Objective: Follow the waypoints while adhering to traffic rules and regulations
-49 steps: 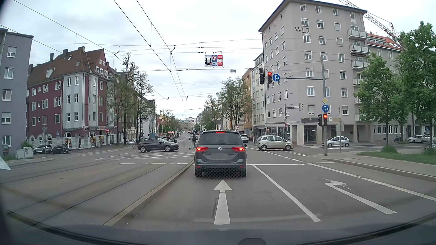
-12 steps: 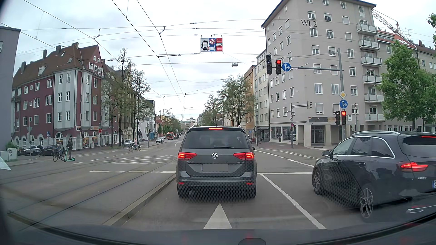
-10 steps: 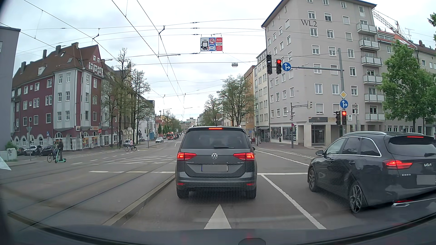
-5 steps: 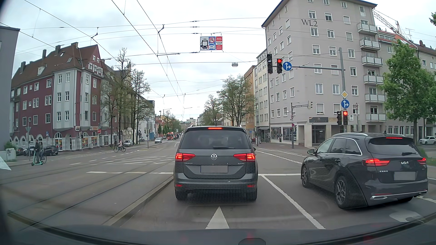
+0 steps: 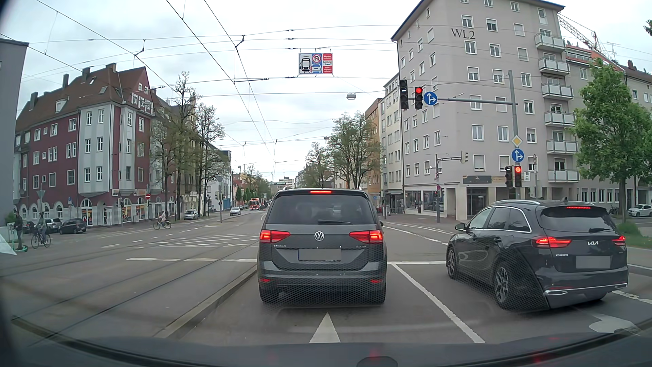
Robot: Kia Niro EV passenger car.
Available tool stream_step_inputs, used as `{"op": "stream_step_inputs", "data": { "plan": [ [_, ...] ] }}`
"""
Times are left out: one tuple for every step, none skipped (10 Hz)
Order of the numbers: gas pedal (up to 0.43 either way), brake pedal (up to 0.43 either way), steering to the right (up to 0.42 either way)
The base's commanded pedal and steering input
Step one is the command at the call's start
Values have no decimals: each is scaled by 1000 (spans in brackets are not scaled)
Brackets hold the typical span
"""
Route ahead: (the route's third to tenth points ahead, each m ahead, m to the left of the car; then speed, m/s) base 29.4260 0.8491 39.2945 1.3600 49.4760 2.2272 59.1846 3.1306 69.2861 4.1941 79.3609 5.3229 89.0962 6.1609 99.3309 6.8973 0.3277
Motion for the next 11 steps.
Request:
{"op": "stream_step_inputs", "data": {
  "plan": [
    [0,152,-5],
    [0,159,-5],
    [0,165,-5],
    [0,165,-5],
    [0,171,-5],
    [0,171,-5],
    [0,177,-5],
    [0,177,-5],
    [0,177,-5],
    [0,177,-5],
    [0,183,-5]
  ]
}}
